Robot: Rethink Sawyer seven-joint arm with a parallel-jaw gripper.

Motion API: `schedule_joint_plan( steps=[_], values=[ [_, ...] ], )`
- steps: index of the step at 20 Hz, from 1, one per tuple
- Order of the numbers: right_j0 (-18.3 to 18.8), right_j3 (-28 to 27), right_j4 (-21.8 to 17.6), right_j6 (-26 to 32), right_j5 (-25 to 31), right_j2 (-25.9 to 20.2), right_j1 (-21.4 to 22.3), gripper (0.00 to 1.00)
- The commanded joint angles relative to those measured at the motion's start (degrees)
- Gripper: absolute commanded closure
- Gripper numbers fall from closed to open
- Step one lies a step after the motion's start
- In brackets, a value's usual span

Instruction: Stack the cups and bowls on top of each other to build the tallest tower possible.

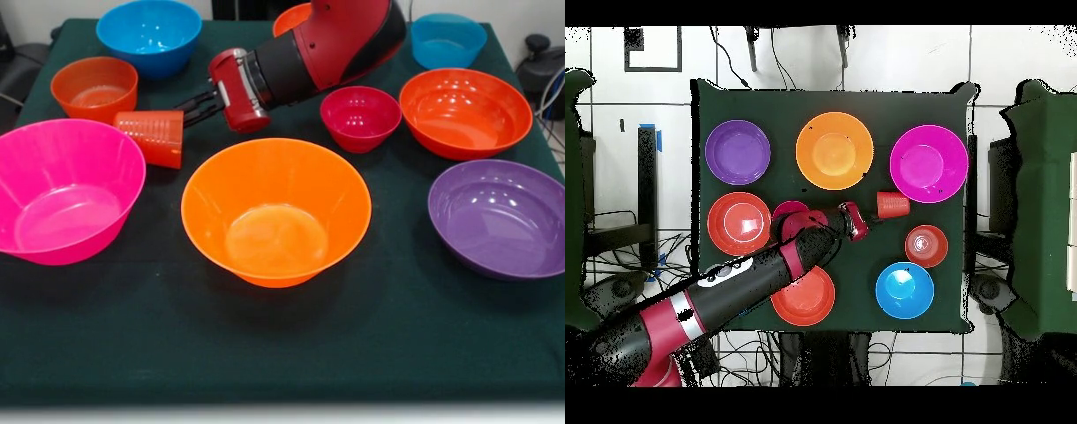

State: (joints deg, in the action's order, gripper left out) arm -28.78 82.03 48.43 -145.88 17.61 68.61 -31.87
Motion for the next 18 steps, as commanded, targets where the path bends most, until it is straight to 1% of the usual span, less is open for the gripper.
schedule_joint_plan(
  steps=[1,3,5,8,11,12,14,15,16,17,18],
  values=[
    [0.7,-6.9,1.6,-12.7,-0.2,-8.8,-3.1,1.0],
    [0.4,-6.9,1.8,-13.0,0.0,-8.3,-3.4,1.0],
    [-0.1,-6.2,1.5,-12.8,0.5,-8.8,-2.3,1.0],
    [-1.2,-3.6,0.1,-10.6,2.2,-10.9,2.0,1.0],
    [-2.9,1.1,-2.5,-6.7,3.6,-13.4,8.4,1.0],
    [-3.0,2.1,-2.8,-6.0,3.5,-14.2,9.8,1.0],
    [-3.0,4.4,-4.0,-3.9,1.7,-15.9,12.9,1.0],
    [-2.9,5.8,-5.0,-2.7,-0.3,-17.0,14.7,1.0],
    [-2.9,6.6,-5.7,-2.1,-1.1,-17.3,15.6,1.0],
    [-2.3,8.1,-6.6,-0.7,-2.0,-18.8,18.1,1.0],
    [-2.4,8.8,-7.3,-0.6,-2.8,-19.2,19.1,1.0]
  ],
)
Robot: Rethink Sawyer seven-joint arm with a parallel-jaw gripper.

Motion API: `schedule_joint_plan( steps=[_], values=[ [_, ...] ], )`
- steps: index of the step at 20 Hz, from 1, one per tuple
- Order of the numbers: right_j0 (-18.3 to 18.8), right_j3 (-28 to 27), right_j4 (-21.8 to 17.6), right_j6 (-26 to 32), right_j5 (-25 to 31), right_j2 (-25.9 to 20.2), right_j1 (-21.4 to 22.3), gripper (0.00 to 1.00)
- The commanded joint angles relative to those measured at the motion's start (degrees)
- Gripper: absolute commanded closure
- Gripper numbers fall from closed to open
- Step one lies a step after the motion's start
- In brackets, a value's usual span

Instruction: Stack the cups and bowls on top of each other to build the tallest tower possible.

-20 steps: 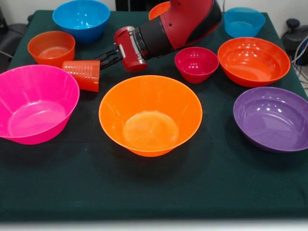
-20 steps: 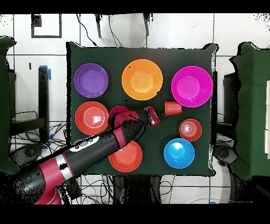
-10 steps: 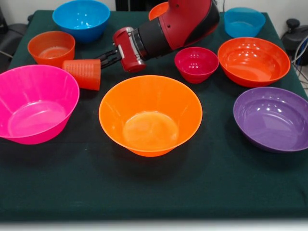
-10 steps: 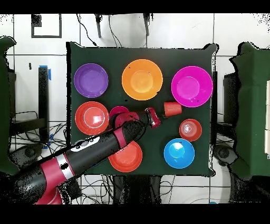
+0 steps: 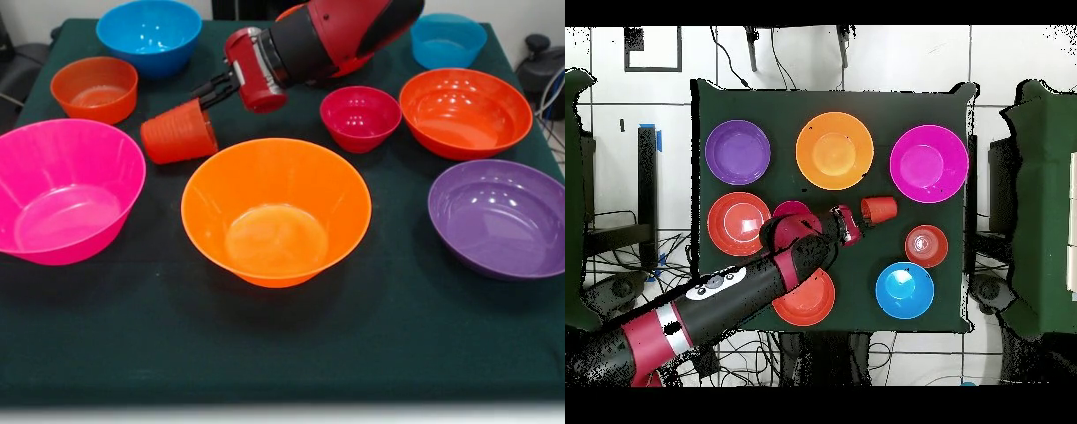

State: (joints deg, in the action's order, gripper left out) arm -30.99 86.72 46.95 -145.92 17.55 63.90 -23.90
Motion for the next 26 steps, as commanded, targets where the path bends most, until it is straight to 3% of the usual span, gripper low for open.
schedule_joint_plan(
  steps=[1,6,13,15,19,26],
  values=[
    [0.1,5.1,-6.8,0.0,-3.9,-15.2,12.7,1.0],
    [3.9,9.7,-13.0,2.8,-10.3,-21.1,20.8,1.0],
    [13.9,17.9,-28.9,5.3,-20.0,-31.3,35.8,1.0],
    [16.6,19.0,-32.8,5.1,-19.8,-33.8,39.5,1.0],
    [18.6,19.2,-38.5,2.4,-20.6,-35.7,42.0,1.0],
    [20.8,20.9,-43.6,1.3,-16.1,-38.1,47.7,1.0]
  ],
)
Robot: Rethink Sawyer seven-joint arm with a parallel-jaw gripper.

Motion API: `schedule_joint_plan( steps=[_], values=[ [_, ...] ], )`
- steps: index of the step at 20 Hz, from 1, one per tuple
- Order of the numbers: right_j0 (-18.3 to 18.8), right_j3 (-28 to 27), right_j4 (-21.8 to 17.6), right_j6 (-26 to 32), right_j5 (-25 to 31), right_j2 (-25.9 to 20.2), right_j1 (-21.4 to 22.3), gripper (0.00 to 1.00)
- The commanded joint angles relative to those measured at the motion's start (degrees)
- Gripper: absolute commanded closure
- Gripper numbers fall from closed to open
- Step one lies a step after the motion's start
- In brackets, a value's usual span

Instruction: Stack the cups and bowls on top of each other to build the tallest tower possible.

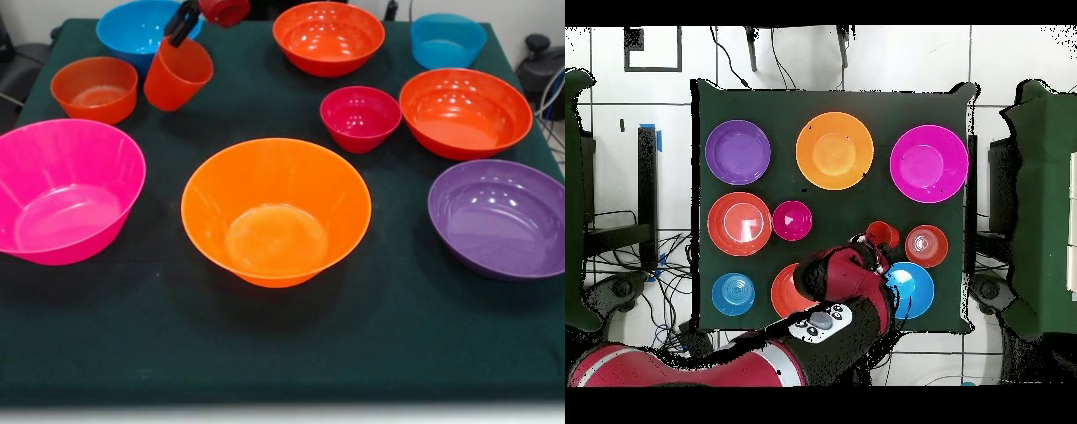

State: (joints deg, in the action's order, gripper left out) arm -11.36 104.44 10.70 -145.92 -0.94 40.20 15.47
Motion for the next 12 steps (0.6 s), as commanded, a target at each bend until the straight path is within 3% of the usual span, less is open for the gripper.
schedule_joint_plan(
  steps=[1,12],
  values=[
    [1.3,3.6,-8.0,1.3,2.7,-14.6,9.2,1.0],
    [6.3,6.9,-13.7,2.1,6.0,-20.8,17.9,1.0]
  ],
)
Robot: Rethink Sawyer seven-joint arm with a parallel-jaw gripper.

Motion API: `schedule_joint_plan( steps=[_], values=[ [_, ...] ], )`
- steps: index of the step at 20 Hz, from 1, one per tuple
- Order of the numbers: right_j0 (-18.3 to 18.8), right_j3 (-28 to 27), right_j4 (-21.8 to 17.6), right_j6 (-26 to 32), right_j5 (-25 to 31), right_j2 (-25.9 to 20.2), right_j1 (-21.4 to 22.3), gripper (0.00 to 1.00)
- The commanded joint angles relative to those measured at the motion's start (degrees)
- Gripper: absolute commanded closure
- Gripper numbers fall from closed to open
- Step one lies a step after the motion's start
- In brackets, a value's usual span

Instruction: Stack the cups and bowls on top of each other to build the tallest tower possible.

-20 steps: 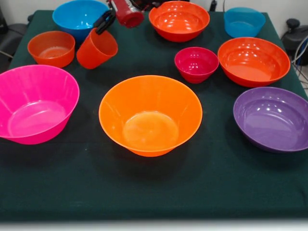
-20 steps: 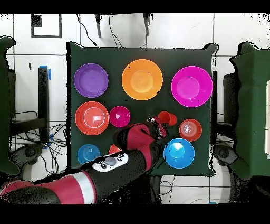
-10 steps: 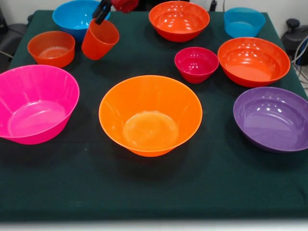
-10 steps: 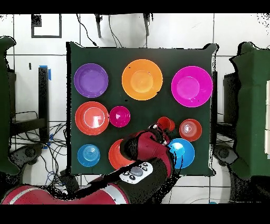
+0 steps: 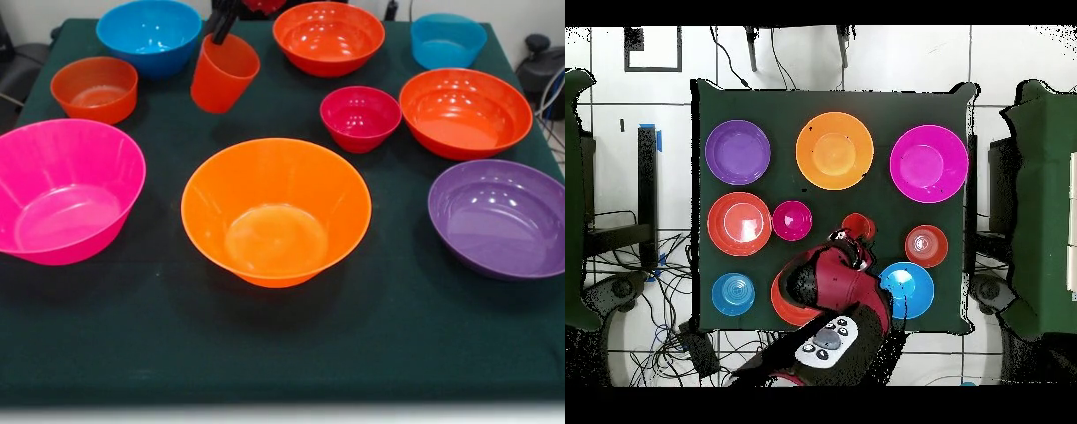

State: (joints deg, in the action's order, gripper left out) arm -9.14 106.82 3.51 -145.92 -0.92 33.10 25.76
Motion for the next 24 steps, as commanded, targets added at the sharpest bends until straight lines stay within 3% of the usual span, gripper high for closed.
schedule_joint_plan(
  steps=[1,14,24],
  values=[
    [5.1,4.8,-7.0,2.3,6.4,-14.7,8.2,1.0],
    [14.5,8.1,-14.0,3.6,6.7,-24.2,14.8,1.0],
    [20.0,8.5,-16.1,6.5,14.0,-30.4,21.5,1.0]
  ],
)
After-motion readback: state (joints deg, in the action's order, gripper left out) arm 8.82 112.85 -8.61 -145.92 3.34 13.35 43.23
